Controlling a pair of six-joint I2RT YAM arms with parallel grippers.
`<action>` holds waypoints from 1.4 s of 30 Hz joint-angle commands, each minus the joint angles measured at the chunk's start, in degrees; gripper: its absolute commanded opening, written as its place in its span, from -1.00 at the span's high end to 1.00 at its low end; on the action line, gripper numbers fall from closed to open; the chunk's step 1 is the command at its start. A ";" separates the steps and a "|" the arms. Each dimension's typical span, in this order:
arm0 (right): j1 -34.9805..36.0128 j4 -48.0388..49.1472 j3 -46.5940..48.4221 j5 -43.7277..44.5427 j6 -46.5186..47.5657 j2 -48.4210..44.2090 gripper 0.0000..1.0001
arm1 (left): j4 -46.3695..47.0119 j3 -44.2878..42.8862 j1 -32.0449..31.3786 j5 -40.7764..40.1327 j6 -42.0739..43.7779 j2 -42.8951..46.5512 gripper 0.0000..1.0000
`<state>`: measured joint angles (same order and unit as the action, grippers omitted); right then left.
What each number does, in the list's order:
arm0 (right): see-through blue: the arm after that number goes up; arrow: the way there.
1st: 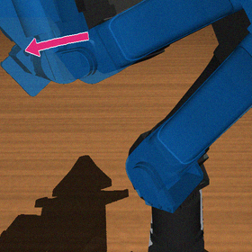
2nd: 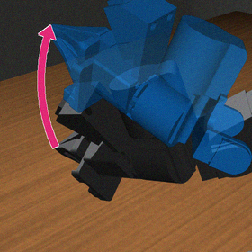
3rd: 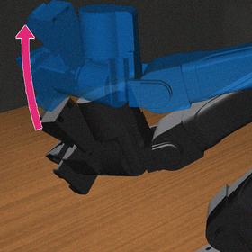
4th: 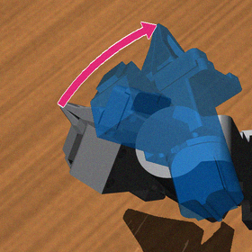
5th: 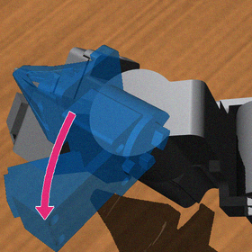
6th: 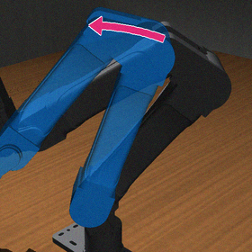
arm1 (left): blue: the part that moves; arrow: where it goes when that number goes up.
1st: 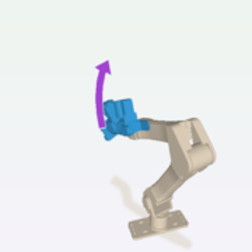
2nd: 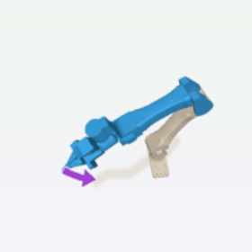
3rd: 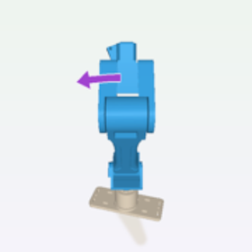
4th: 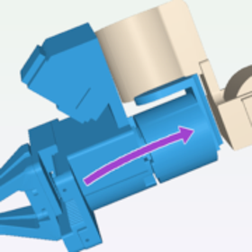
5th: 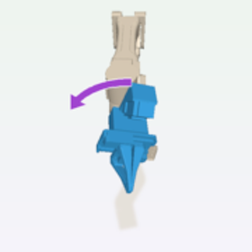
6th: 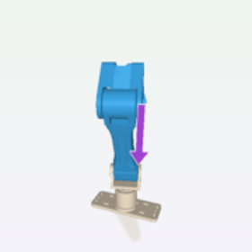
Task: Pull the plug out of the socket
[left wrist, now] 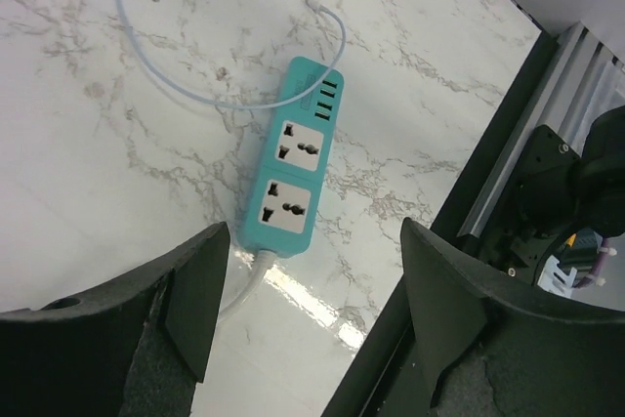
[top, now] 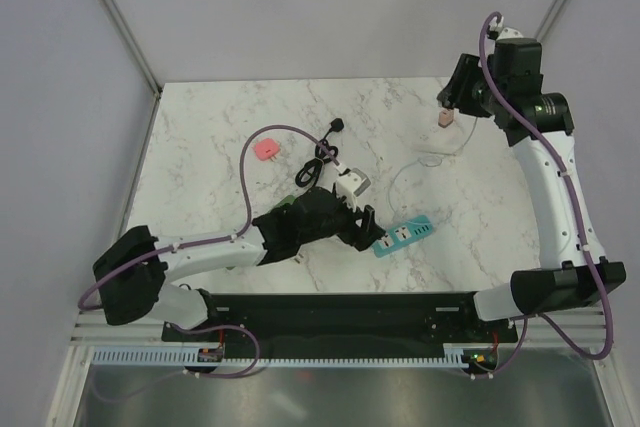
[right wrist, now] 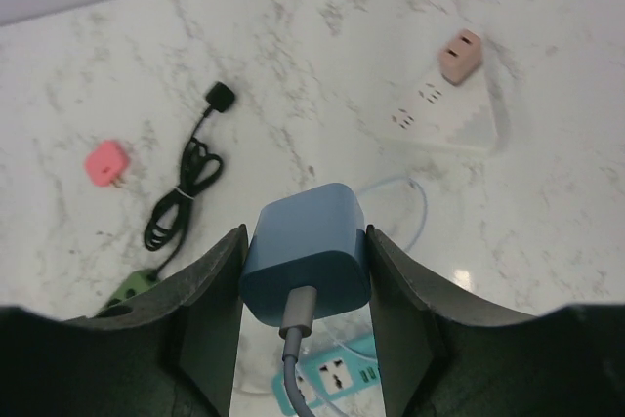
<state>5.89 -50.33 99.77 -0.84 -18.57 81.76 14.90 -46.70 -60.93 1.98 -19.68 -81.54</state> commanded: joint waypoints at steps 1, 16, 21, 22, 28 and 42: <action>1.05 7.33 7.09 -10.04 -4.26 1.56 1.00 | -5.66 0.20 0.11 -7.68 -3.87 6.99 -0.54; 6.06 27.46 35.23 -22.27 -23.44 20.71 1.00 | -12.87 3.02 0.19 -19.29 -3.34 23.70 -0.52; 9.48 39.39 32.61 -22.63 -27.48 21.51 1.00 | -13.49 3.19 0.19 -20.08 -3.35 25.28 -0.51; 9.84 40.56 31.99 -22.28 -28.01 21.69 1.00 | -13.66 3.28 0.19 -20.26 -3.26 25.37 -0.51; 11.42 44.34 21.90 -20.08 -29.07 20.73 1.00 | -14.54 3.80 0.19 -20.61 -3.78 26.52 -0.50; 12.21 49.97 -0.72 -15.51 -22.48 30.19 0.95 | -14.54 6.00 0.19 -19.38 -4.66 27.66 -0.49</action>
<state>17.52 -4.64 98.76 -17.45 -43.27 107.96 -0.56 -41.43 -60.82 -16.99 -22.11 -54.89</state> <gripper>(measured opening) 0.556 0.749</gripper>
